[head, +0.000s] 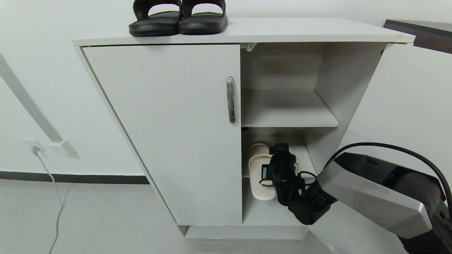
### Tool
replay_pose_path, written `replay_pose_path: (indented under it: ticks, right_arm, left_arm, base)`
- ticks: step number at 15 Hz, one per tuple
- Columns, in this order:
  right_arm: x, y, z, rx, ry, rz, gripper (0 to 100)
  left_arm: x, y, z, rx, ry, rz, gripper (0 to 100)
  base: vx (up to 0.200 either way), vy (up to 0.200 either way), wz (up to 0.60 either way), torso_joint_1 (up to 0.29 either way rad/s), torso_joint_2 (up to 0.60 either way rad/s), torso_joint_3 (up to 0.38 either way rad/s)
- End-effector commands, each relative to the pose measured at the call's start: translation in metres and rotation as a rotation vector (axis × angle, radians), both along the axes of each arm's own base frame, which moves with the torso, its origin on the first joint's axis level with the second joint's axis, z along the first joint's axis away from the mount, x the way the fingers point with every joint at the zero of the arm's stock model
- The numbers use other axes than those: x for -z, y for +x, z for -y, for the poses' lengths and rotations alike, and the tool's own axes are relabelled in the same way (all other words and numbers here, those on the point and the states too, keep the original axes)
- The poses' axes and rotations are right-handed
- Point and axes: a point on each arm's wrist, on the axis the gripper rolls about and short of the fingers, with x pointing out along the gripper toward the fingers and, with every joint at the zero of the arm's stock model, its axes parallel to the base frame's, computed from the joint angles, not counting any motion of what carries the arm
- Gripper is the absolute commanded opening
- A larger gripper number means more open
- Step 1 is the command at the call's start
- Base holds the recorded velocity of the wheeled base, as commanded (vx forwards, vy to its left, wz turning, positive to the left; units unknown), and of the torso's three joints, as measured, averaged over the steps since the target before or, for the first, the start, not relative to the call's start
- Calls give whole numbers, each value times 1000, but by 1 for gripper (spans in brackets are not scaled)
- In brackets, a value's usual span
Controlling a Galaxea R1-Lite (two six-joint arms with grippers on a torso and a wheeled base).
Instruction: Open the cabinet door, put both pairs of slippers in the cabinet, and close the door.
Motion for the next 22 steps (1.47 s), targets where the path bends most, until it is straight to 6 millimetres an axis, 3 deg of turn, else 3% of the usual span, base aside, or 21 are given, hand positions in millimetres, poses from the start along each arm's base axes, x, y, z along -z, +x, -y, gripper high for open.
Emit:
replay_pose_path:
  ticks: [1,6,13,14,19,22]
  right_arm:
    - [0,25,2,26,12,16,0]
    - [1,61,12,42,-22,42,0]
    - [5,67,18,15,-39,31,0]
    - [8,70,16,15,-38,33,100]
    - [13,61,20,22,-52,9,100]
    - [-11,24,26,-3,-39,32,100]
  left_arm:
    - [0,0,0,0,0,-1,0]
    - [0,0,0,0,0,-1,0]
    - [0,0,0,0,0,-1,0]
    - [0,0,0,0,0,-1,0]
    - [0,0,0,-2,0,-1,0]
    - [0,0,0,0,0,-1,0]
  base:
    - [0,0,0,0,0,0]
    - [0,0,0,0,0,0]
    - [0,0,0,0,0,0]
    - [0,0,0,0,0,0]
    - [0,0,0,0,0,0]
    - [0,0,0,0,0,0]
